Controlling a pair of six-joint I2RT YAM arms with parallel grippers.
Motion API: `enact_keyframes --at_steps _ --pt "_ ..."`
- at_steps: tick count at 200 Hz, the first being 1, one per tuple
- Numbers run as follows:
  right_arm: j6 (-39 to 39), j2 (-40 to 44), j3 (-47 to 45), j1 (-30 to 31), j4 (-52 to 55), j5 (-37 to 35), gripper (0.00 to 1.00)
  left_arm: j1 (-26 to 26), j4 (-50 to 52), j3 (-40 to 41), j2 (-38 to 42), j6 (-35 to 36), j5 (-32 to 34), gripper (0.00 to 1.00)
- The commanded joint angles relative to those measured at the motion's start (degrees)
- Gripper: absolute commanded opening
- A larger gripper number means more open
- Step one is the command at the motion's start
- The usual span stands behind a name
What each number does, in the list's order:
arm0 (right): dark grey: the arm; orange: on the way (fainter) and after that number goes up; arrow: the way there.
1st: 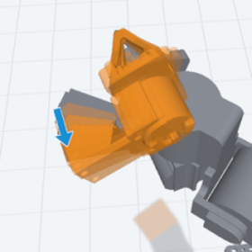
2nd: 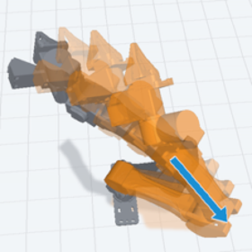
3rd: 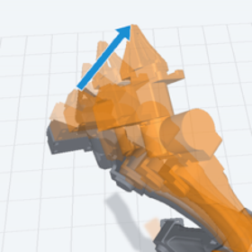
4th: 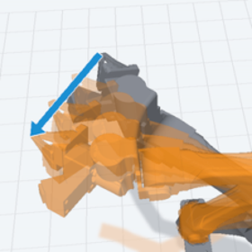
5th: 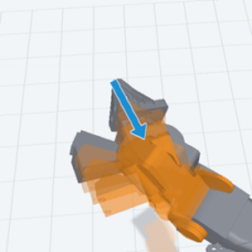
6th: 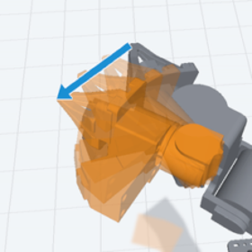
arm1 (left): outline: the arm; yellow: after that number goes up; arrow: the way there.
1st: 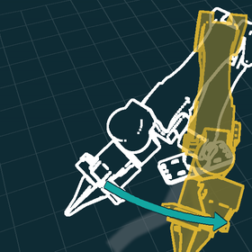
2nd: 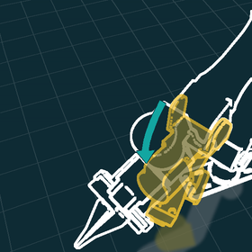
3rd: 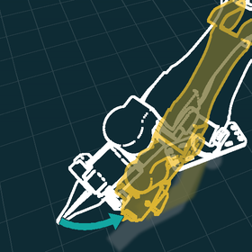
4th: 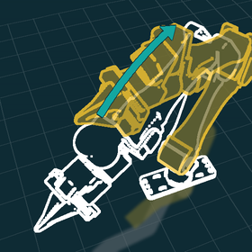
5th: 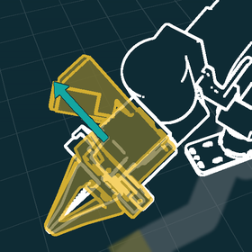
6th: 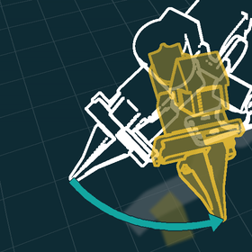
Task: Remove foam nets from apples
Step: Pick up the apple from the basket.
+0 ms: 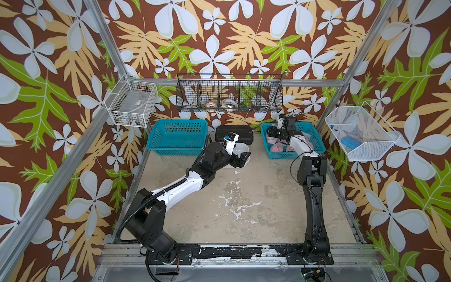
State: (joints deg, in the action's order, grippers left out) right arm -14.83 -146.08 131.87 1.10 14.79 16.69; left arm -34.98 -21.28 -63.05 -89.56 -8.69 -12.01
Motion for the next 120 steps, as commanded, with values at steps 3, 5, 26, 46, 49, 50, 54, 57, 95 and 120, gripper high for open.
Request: enact_keyframes --at_steps 3,5,26,46,49,50,54,57,95,120 --pt "-0.5 2.8 -0.6 0.0 -0.6 0.6 0.67 0.0 -1.3 -0.3 0.9 0.1 0.9 0.92" --pt "-0.5 3.0 -0.6 0.1 -0.6 0.5 0.67 0.0 -1.1 -0.5 0.9 0.1 0.9 0.92" --pt "-1.0 5.7 -2.0 -0.1 -0.5 0.3 0.67 0.0 -0.7 -0.6 1.6 -0.1 0.6 0.92" --pt "-1.1 9.2 -5.1 -0.3 -0.9 0.6 0.67 0.0 -0.6 -0.4 2.7 -0.2 0.7 0.92" --pt "-1.1 9.8 -5.6 -0.3 -0.9 0.7 0.67 0.0 -0.4 -0.5 2.9 -0.3 0.7 0.92" --pt "-1.1 9.9 -5.8 -0.3 -0.8 0.7 0.67 0.0 -0.3 -0.5 3.0 -0.2 0.6 0.92" --pt "-1.1 10.7 -6.4 -0.3 -0.7 0.9 0.67 0.0 -0.3 -0.4 3.3 -0.2 0.6 0.92" --pt "-1.2 11.4 -7.0 -0.3 -0.7 1.0 0.67 0.1 -0.2 -0.3 3.6 -0.3 0.5 0.92" --pt "-2.0 22.3 -17.4 -0.1 -2.2 4.2 0.66 0.0 -0.5 2.1 8.2 -0.4 1.2 0.92" --pt "-2.8 30.7 -24.5 0.2 -2.1 5.5 0.66 0.0 -2.9 6.6 12.7 -1.3 3.0 0.92"
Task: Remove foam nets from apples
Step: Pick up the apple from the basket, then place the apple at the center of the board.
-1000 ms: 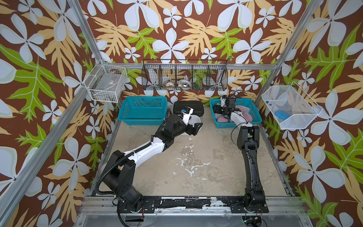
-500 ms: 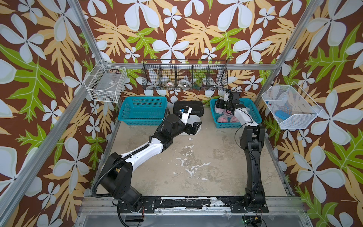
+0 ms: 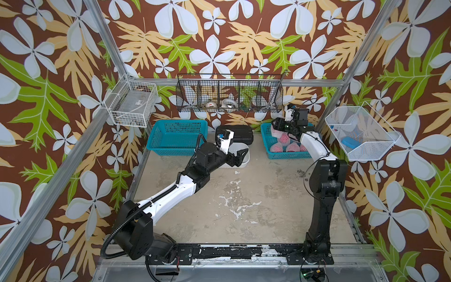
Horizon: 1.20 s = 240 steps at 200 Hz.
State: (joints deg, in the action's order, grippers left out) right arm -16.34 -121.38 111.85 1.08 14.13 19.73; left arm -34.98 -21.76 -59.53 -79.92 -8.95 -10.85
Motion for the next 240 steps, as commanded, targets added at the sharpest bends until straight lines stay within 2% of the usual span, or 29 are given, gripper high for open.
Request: enact_keyframes --at_steps 1,37,80,101,114,129,144,154,177,203,220,240 --pt "-1.3 6.4 -4.8 0.3 -1.4 2.6 0.66 0.0 -2.5 3.4 3.2 -1.1 1.9 0.92" --pt "-1.5 19.7 -21.0 5.9 -2.2 3.0 0.66 0.0 -6.4 13.5 10.0 -3.4 5.3 0.92" --pt "-0.4 41.5 -50.3 22.7 -15.7 -3.0 0.68 0.0 -8.1 28.5 20.9 -7.7 11.1 0.92" --pt "0.9 48.8 -60.3 28.8 -18.2 -1.2 0.68 0.0 -9.1 35.0 25.6 -9.7 12.5 0.92" --pt "1.8 53.7 -69.3 32.5 -25.4 -1.1 0.69 0.0 -8.7 38.3 28.3 -10.7 14.8 0.92" --pt "1.9 57.1 -77.7 35.8 -33.7 -1.5 0.70 0.0 -12.9 43.2 30.5 -11.7 17.1 0.92" --pt "3.3 58.0 -84.5 39.6 -42.1 -6.7 0.70 0.0 -16.4 45.9 30.7 -12.2 18.3 0.93" --pt "4.6 56.7 -86.2 41.1 -45.6 -7.8 0.70 0.0 -17.1 45.9 29.4 -12.1 17.5 0.93" --pt "7.4 49.9 -85.0 42.7 -46.0 -8.4 0.70 0.0 -14.9 42.9 25.0 -10.6 13.8 0.93" --pt "9.9 43.7 -81.8 44.0 -44.8 -8.7 0.71 0.0 -13.1 43.4 25.2 -10.6 19.5 0.93" --pt "12.6 38.5 -76.2 45.1 -38.3 -11.5 0.71 0.2 -14.2 45.2 26.2 -9.9 22.9 0.94" --pt "13.1 33.1 -71.0 45.4 -31.8 -13.4 0.72 0.5 -13.6 45.5 26.3 -9.7 23.8 0.95"
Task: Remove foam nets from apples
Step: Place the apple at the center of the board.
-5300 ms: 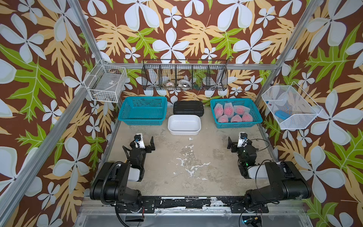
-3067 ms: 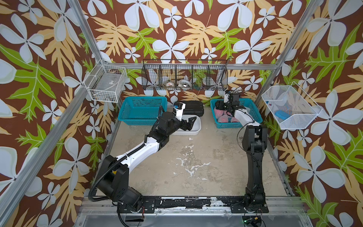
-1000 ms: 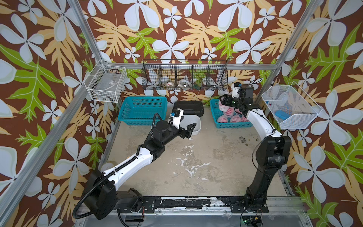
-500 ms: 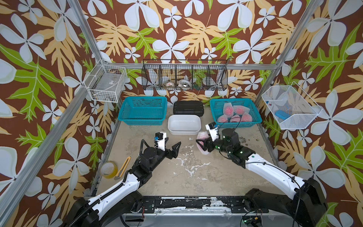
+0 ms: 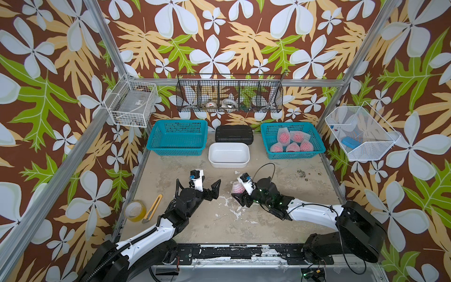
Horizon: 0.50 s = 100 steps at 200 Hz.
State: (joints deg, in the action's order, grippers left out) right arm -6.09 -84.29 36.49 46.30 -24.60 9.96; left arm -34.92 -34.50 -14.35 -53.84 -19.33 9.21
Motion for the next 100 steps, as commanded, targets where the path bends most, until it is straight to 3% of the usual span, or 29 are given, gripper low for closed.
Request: enact_keyframes --at_steps 1,53,100 --pt "2.9 -4.2 4.6 0.2 7.2 -3.5 0.72 0.5 -0.8 0.3 0.2 0.6 3.7 0.95" --pt "1.4 -13.6 13.0 0.3 17.8 -4.8 0.73 1.1 -0.1 1.4 1.0 0.5 6.5 0.95" --pt "2.3 -16.5 17.9 0.4 23.3 -1.8 0.85 1.8 0.2 1.6 1.8 0.7 6.1 0.95"
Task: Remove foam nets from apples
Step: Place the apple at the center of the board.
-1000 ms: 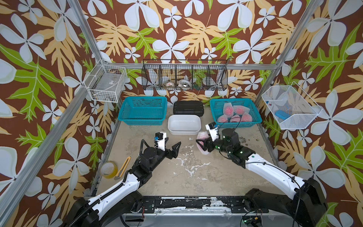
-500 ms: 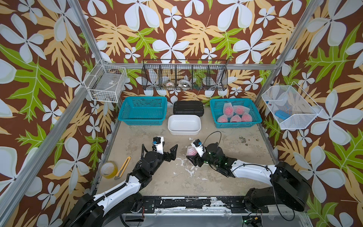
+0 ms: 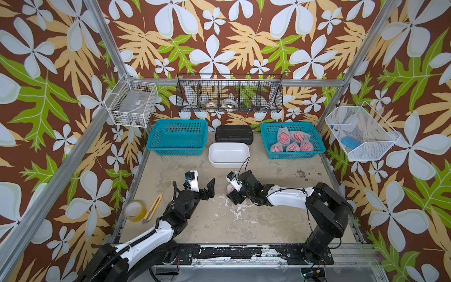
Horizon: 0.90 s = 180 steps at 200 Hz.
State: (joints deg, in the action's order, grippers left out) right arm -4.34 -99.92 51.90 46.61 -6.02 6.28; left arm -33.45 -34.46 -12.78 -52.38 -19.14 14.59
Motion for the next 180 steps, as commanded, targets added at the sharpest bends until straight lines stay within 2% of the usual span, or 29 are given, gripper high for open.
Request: enact_keyframes --at_steps 1,7,15,34,51,75,113,149,180 --pt "0.6 -0.9 2.6 0.0 4.9 1.9 0.85 0.3 0.2 0.0 0.3 0.5 0.7 0.95" --pt "0.8 -1.1 3.6 0.0 5.9 2.0 0.86 0.4 0.3 0.1 0.4 0.5 0.7 0.95" --pt "1.0 -0.9 4.6 0.0 6.8 2.0 0.94 0.5 0.4 0.1 0.6 0.5 0.6 0.95" --pt "1.6 0.2 6.7 0.0 8.9 2.3 0.98 0.6 0.9 0.0 1.1 0.6 0.6 0.95" --pt "1.9 -1.3 12.2 -0.3 15.1 2.3 0.99 0.6 1.4 0.3 1.7 0.7 0.7 0.95" --pt "2.0 -4.0 20.2 -0.3 24.3 1.0 0.97 0.8 1.5 0.6 2.5 0.8 0.8 0.95" --pt "0.7 -3.9 30.1 -0.2 38.9 -3.5 0.92 1.0 2.4 0.6 3.2 1.2 0.3 0.95" --pt "1.7 -3.1 32.9 -0.2 44.9 -8.5 0.85 1.1 1.3 0.6 2.4 1.1 -0.2 0.95" --pt "3.6 -6.2 34.7 -0.2 47.7 -6.0 0.78 1.1 1.3 0.4 1.9 0.7 -0.8 0.95"
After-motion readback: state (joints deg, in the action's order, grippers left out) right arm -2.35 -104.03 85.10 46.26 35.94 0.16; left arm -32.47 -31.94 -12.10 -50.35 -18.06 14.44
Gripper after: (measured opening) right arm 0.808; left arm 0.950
